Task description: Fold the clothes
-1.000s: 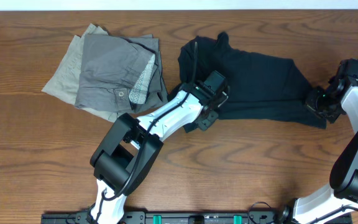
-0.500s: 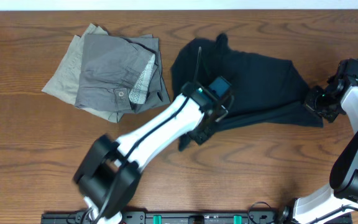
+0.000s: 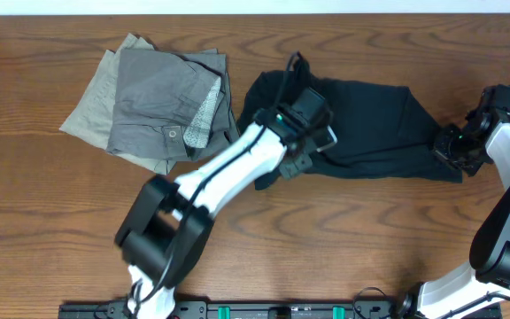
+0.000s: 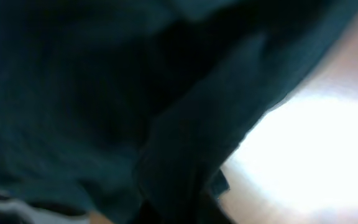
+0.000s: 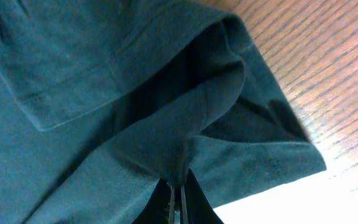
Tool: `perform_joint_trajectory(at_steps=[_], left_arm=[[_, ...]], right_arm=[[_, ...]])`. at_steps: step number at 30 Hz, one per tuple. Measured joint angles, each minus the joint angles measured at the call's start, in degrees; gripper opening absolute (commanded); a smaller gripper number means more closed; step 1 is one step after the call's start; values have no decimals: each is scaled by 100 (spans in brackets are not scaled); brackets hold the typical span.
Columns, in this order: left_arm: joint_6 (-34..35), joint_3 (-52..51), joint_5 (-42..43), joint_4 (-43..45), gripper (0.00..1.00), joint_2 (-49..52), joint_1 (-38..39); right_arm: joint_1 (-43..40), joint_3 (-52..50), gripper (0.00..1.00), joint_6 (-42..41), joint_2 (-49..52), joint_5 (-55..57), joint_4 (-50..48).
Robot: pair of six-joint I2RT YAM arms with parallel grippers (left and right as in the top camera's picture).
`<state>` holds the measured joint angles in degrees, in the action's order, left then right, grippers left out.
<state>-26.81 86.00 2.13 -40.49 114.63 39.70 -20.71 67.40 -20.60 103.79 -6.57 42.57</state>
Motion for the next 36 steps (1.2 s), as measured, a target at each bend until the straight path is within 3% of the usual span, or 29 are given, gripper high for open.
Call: perform_joint_trajectory(at_steps=[2, 3, 9, 16, 21, 31, 34, 36], left_arm=[[7, -4, -42, 164, 74, 203, -210], [105, -4, -61, 195, 77, 267, -328], [949, 39, 107, -573, 79, 94, -638], [1272, 57, 841, -791, 76, -262, -323], [1602, -382, 675, -136, 68, -262, 85], [2485, -1158, -890, 1268, 53, -254, 269], [2564, -1163, -1237, 1591, 41, -234, 269], [2599, -1163, -1368, 1725, 28, -234, 269]], right_arm=[[0, 0, 1, 0, 0, -28, 2], [0, 0, 1, 0, 0, -44, 0], [0, 0, 1, -2, 0, -76, 11], [0, 0, 2, 0, 0, -94, 22], [0, 0, 2, 0, 0, -94, 26], [0, 0, 2, 0, 0, -114, 42], [0, 0, 2, 0, 0, -116, 44], [0, 0, 2, 0, 0, -118, 48]])
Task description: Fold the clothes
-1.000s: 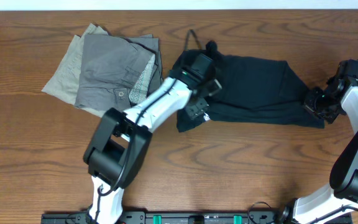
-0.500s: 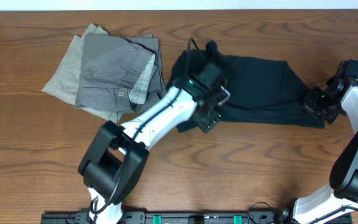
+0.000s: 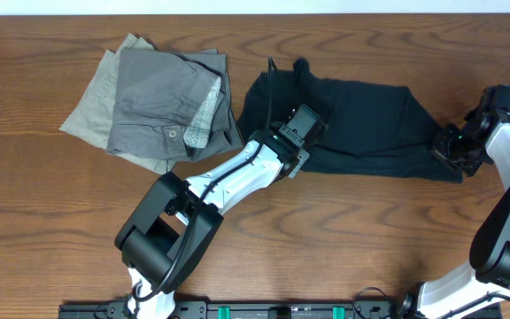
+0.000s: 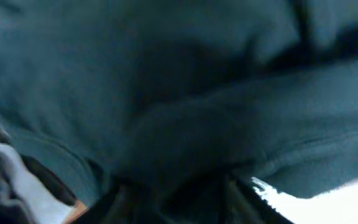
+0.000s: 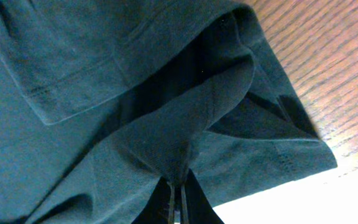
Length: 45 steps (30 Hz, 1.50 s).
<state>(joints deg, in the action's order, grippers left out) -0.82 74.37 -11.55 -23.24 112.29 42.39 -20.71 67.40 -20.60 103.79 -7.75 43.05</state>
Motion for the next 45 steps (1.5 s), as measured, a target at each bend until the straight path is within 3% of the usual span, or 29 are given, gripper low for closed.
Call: perform_joint_trajectory(at_steps=[2, 5, 12, 15, 21, 27, 28, 29, 32, 33, 35, 41, 45], left_arm=[[2, 0, -103, 42, 6, 0, 0], [-48, 4, -262, -168, 6, 0, 0], [-249, 411, -391, -1814, 6, -109, 7], [-490, 549, -378, -2057, 6, -450, 4], [-1521, 691, 337, -1821, 6, -1043, 4], [-2367, 688, 931, -678, 7, -527, -13], [-2455, 688, 981, -503, 13, -372, -28], [-2524, 688, 1008, -369, 24, -232, -46], [-2592, 682, 1073, -221, 74, 160, -144], [-2555, 667, 1078, -223, 78, 219, -177], [-2380, 651, 1075, -328, 82, 256, -232], [-1661, 649, 1088, -953, 82, -63, -208], [-1344, 649, 1172, -1088, 70, -258, -81]], right_arm=[[0, 0, 2, 0, 0, 0, 17], [0, 0, 2, 0, 0, -7, 44], [0, 0, 2, 0, 0, -70, 52], [0, 0, 2, 0, 0, -83, 55], [0, 0, 2, 0, 0, -76, 50], [0, 0, 2, 0, 0, -57, 50], [0, 0, 2, 0, 0, -57, 52], [0, 0, 2, 0, 0, -55, 52], [0, 0, 2, 0, 0, -52, 52], [0, 0, 2, 0, 0, -55, 50], [0, 0, 2, 0, 0, -55, 55], [0, 0, 2, 0, 0, -59, 50], [0, 0, 3, 0, 0, -57, 48]])
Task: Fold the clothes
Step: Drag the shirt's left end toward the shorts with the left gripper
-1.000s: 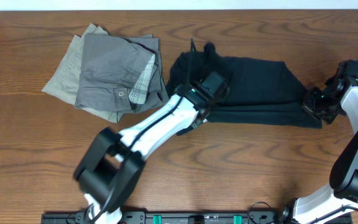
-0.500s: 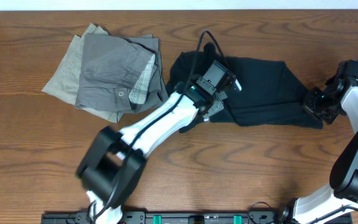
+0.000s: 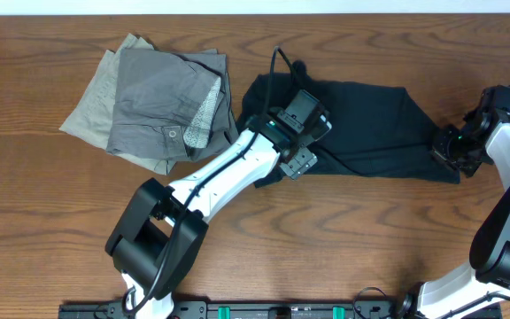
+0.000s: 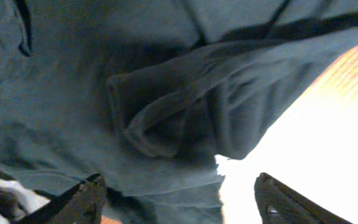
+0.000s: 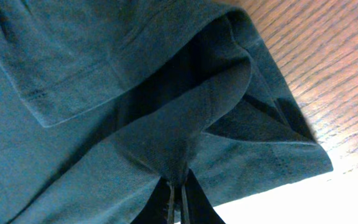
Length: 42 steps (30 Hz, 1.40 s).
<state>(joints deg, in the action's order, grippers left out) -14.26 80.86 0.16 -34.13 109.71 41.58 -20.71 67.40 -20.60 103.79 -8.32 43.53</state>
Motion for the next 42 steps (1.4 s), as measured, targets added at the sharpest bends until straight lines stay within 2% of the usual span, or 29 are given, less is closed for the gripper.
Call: perform_joint_trajectory(at_steps=[4, 12, 14, 18, 20, 35, 37, 38, 42], left_arm=[[107, 0, 79, 11, 58, 127, 114], [74, -63, -153, 219, 56, 780, 122], [72, -70, -201, 289, 50, 820, 122], [70, -70, -254, 337, 29, 828, 122], [39, -70, -295, 348, 24, 846, 122], [11, -70, -422, 240, 25, 597, 122], [11, -70, -442, 240, 20, 581, 122], [26, -70, -450, 238, 13, 581, 122], [-11, -70, -485, 238, 12, 581, 122]], right_arm=[[0, 0, 4, 0, 0, 0, -2], [0, 2, 5, 0, 0, 0, 0], [0, 2, 5, 0, 0, 0, 0], [0, 0, 6, 0, 0, 0, 2], [0, 0, 5, 0, 0, 0, 4], [0, 0, 6, 0, 0, 0, 7], [0, 2, 6, 0, 0, -2, 7], [0, 0, 6, 0, 0, 0, 7], [0, 0, 6, 0, 0, 0, 11]])
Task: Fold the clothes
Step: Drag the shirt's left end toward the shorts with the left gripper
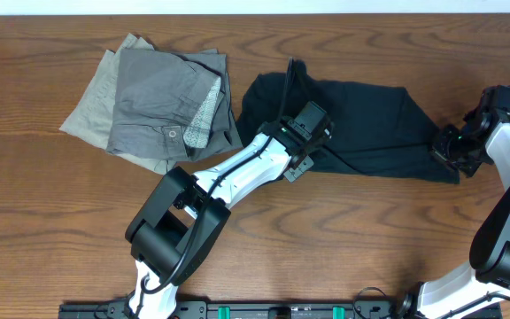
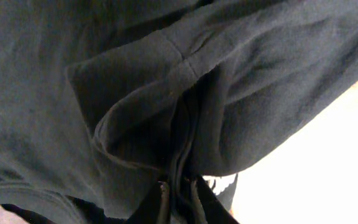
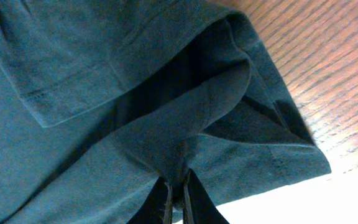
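Note:
A dark teal shirt (image 1: 370,124) lies spread across the middle right of the wooden table. My left gripper (image 1: 306,151) is at its near left edge, shut on a fold of the shirt (image 2: 166,112); its fingers (image 2: 161,200) pinch the cloth (image 2: 179,193). My right gripper (image 1: 450,151) is at the shirt's right end, shut on a ridge of the fabric (image 3: 173,143), its fingertips (image 3: 166,202) closed tight. Beyond that pinch a hemmed sleeve (image 3: 67,93) lies flat.
A pile of grey and khaki clothes (image 1: 153,102) lies at the back left, touching the shirt's left edge. Bare wooden table (image 1: 343,239) runs along the front. The right arm's base stands at the right edge.
My left gripper was open over the shirt's near left edge; now it is shut on a fold there, a little lower. The right gripper has kept its grip and place.
The right gripper stayed shut on the shirt's right end throughout. My left gripper was over the shirt's left part, then pressed low at its near edge, then open above a bunched fold, and now holds that fold.

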Tool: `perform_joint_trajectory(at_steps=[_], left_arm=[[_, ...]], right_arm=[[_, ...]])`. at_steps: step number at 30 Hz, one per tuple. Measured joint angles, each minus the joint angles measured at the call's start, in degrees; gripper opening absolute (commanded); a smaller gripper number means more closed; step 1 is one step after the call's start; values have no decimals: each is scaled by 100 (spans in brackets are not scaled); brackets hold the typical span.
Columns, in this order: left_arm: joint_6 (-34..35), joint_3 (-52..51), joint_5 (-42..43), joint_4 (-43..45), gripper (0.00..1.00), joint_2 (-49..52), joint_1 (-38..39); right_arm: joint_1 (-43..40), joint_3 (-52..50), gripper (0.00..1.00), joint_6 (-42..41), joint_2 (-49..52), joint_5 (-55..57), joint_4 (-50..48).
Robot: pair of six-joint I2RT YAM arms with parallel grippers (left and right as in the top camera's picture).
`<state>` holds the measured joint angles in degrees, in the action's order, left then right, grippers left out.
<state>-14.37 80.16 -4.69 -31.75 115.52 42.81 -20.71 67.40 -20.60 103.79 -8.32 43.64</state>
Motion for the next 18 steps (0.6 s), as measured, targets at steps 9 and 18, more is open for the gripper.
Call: perform_joint_trajectory(at_steps=[9, 18], left_arm=[[-44, 0, -63, -20, 6, 0, 0], [70, 0, -822, -796, 6, -815, -114]], right_arm=[[0, 0, 6, 0, 0, 0, 24], [-20, 0, 4, 72, 0, 11, 31]])
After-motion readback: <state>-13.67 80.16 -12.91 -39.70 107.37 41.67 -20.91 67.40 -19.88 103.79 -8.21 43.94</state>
